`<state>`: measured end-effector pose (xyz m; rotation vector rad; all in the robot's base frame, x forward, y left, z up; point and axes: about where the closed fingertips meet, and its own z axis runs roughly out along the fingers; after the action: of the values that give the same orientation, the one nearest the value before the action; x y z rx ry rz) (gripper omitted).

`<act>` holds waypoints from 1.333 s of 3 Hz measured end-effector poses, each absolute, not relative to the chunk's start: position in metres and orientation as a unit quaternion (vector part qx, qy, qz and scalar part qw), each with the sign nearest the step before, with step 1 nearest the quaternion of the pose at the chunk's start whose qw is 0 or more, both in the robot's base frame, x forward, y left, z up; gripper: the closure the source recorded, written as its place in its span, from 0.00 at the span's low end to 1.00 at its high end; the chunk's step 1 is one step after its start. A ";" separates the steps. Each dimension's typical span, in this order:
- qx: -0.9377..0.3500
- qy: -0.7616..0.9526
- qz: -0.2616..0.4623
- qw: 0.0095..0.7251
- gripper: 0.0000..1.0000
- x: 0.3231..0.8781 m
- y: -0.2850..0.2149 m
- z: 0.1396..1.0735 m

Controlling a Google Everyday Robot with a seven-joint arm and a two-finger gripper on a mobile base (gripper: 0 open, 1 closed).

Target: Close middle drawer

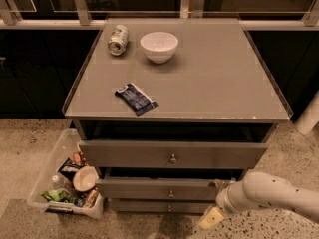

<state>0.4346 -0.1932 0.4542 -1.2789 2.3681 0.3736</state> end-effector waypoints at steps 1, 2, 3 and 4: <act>-0.451 0.857 0.149 0.198 0.00 0.415 -0.193 0.442; -0.446 0.860 0.164 0.185 0.00 0.394 -0.190 0.434; -0.440 0.862 0.160 0.195 0.00 0.419 -0.190 0.410; -0.424 0.868 0.160 0.205 0.00 0.452 -0.191 0.395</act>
Offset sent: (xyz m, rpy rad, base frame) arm -0.0649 0.0044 -0.0263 0.0470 0.1219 -0.0167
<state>0.4524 -0.1910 0.3954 -1.1823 2.4190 0.4453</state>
